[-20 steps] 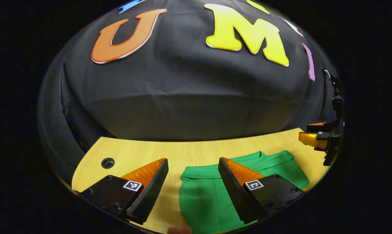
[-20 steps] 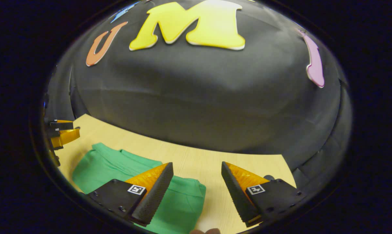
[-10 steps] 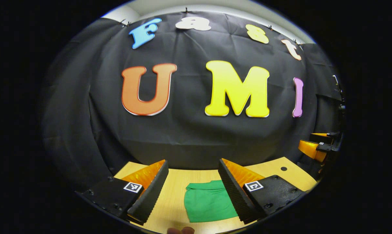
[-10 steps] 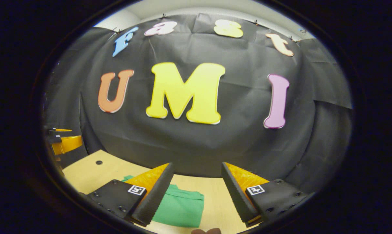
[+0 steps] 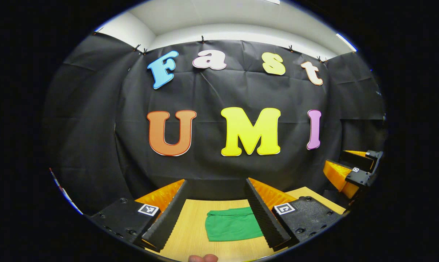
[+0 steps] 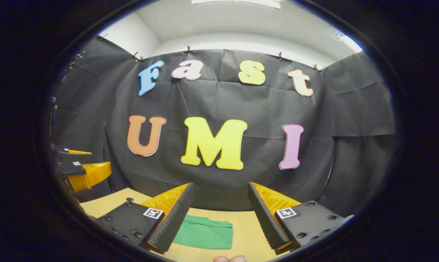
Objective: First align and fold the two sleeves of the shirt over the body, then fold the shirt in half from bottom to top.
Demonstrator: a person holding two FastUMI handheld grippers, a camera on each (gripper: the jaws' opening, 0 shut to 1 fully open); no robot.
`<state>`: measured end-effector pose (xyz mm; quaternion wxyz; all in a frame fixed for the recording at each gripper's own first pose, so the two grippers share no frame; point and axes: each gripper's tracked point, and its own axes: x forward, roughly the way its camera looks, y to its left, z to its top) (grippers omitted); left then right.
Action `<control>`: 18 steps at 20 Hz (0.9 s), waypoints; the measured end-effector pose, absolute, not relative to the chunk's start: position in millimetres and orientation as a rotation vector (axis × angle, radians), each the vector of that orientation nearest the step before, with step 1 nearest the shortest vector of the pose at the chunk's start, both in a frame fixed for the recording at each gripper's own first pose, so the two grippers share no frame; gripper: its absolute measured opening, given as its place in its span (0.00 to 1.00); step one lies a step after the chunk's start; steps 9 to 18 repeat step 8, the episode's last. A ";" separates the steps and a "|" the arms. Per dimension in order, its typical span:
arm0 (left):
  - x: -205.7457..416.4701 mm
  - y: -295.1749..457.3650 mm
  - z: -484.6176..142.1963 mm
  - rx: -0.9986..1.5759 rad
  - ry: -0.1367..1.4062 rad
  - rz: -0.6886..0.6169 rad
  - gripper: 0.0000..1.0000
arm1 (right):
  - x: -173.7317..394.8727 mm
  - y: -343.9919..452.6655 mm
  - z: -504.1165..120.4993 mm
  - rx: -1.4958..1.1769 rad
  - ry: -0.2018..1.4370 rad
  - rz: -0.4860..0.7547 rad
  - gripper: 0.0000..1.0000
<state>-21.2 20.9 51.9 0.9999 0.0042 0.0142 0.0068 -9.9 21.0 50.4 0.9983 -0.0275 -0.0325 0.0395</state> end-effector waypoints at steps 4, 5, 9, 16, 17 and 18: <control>-44.9 20.0 52.4 -0.009 0.023 0.022 0.99 | -36.7 29.4 59.6 -0.054 -0.097 0.086 0.96; -48.6 19.4 53.3 -0.012 0.020 0.018 0.99 | -39.0 31.3 59.4 -0.051 -0.096 0.087 0.96; -53.3 17.9 54.6 0.003 0.014 0.015 0.99 | -40.9 32.0 56.9 -0.043 -0.077 0.086 0.96; -53.3 17.9 54.6 0.003 0.014 0.015 0.99 | -40.9 32.0 56.9 -0.043 -0.077 0.086 0.96; -53.3 17.9 54.6 0.003 0.014 0.015 0.99 | -40.9 32.0 56.9 -0.043 -0.077 0.086 0.96; -53.3 17.9 54.6 0.003 0.014 0.015 0.99 | -40.9 32.0 56.9 -0.043 -0.077 0.086 0.96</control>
